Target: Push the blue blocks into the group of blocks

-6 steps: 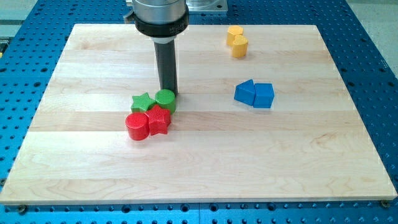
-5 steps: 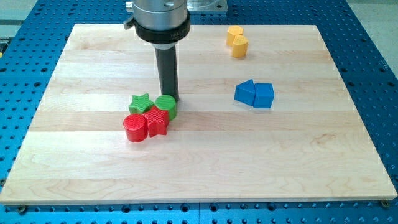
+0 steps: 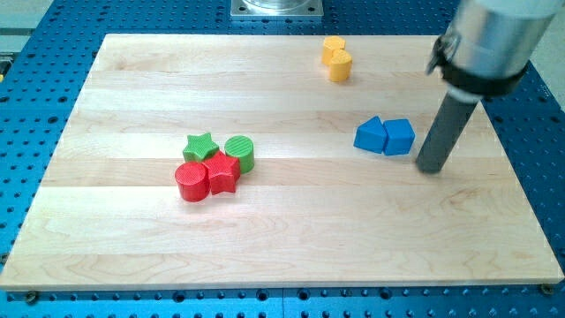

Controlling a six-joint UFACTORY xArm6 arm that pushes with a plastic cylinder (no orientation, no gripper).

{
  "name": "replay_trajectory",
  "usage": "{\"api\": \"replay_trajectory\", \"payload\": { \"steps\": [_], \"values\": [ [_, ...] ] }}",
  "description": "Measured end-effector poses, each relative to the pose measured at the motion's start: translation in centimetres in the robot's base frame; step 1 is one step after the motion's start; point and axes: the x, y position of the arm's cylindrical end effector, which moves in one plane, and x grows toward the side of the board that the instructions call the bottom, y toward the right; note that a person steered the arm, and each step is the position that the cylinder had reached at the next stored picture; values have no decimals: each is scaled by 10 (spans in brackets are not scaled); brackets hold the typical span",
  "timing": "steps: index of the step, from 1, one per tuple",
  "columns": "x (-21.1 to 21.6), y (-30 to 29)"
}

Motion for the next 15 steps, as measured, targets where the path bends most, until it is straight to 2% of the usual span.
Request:
{"api": "replay_trajectory", "payload": {
  "steps": [1,2,3,4,5,6,8,9,10,11,13,14,15],
  "values": [
    [-25,-11],
    [-23,-65],
    [8,-123],
    [22,-124],
    [3,-127],
    [24,-159],
    [86,-138],
    [91,-175],
    [62,-141],
    [49,-149],
    [120,-223],
    [146,-210],
    [105,-146]
  ]
}}
